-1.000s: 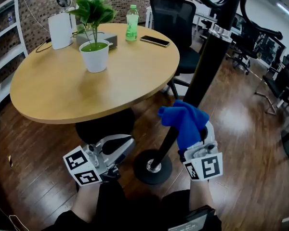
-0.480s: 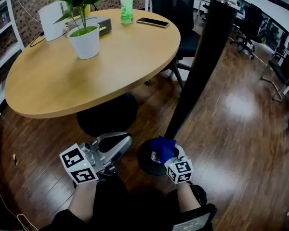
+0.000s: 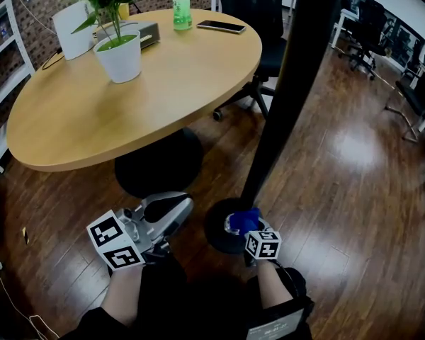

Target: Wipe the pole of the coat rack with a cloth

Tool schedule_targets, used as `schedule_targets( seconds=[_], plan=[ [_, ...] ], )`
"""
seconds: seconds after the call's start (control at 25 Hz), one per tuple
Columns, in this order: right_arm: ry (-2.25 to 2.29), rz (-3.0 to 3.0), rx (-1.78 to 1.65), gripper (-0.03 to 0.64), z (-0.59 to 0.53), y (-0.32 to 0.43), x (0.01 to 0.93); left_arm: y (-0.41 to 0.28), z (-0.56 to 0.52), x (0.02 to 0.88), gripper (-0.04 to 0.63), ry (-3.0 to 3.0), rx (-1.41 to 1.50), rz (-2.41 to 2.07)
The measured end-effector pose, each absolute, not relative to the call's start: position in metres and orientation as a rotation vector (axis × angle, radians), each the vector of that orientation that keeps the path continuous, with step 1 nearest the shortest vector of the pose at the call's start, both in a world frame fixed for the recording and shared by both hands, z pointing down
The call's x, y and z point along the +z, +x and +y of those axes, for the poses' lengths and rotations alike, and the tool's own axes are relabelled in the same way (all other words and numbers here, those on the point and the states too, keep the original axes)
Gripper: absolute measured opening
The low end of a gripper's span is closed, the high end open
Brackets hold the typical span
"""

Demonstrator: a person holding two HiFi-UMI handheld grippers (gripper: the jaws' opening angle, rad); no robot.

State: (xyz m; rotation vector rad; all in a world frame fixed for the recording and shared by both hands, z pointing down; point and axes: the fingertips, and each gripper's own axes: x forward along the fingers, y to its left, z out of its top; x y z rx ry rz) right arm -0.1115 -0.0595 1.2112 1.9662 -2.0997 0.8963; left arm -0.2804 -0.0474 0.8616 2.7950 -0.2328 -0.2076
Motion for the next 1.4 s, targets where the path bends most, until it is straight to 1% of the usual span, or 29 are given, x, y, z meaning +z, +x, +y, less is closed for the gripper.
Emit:
schedule_targets(
  seconds=[0.12, 0.2, 0.28, 0.4, 0.64, 0.8, 0.88, 1.0, 1.16, 1.28, 1.4],
  plan=[
    [2.13, -2.061, 0.911, 0.025, -0.057, -0.086, 1.19, -0.279, -0.046, 0.858, 0.003, 2.797, -0.22, -0.228],
    [2.247, -2.14, 0.87, 0.024, -0.063, -0.074, 1.148, -0.278, -0.045, 0.855, 0.002, 2.8, -0.231, -0.223],
    [2.345, -2.235, 0.755, 0.023, -0.07, -0.064, 1.09, -0.277, -0.043, 0.851, 0.003, 2.803, -0.247, -0.215],
    [2.453, -2.408, 0.447, 0.023, -0.082, -0.052, 0.972, -0.276, -0.041, 0.838, 0.003, 2.816, -0.277, -0.199],
    [2.528, -2.665, -0.237, 0.02, -0.086, -0.049, 0.718, -0.286, -0.044, 0.8, 0.002, 2.836, -0.385, -0.213],
    [2.392, -2.717, -0.777, 0.014, -0.055, -0.07, 0.582, -0.297, -0.048, 0.773, 0.002, 2.85, -0.468, -0.23],
    [2.261, -2.732, -0.982, 0.014, -0.042, -0.093, 0.541, -0.303, -0.05, 0.764, 0.003, 2.855, -0.501, -0.246],
    [2.141, -2.645, -1.11, 0.014, -0.041, -0.118, 0.537, -0.303, -0.054, 0.763, 0.002, 2.855, -0.514, -0.253],
    [2.106, -2.58, -1.083, 0.014, -0.044, -0.124, 0.597, -0.295, -0.059, 0.778, 0.003, 2.844, -0.472, -0.255],
    [2.102, -2.603, -0.943, 0.014, -0.045, -0.122, 0.659, -0.286, -0.063, 0.792, 0.003, 2.836, -0.427, -0.249],
    [2.133, -2.624, -0.686, 0.015, -0.046, -0.117, 0.734, -0.276, -0.063, 0.811, 0.002, 2.819, -0.373, -0.231]
  ],
)
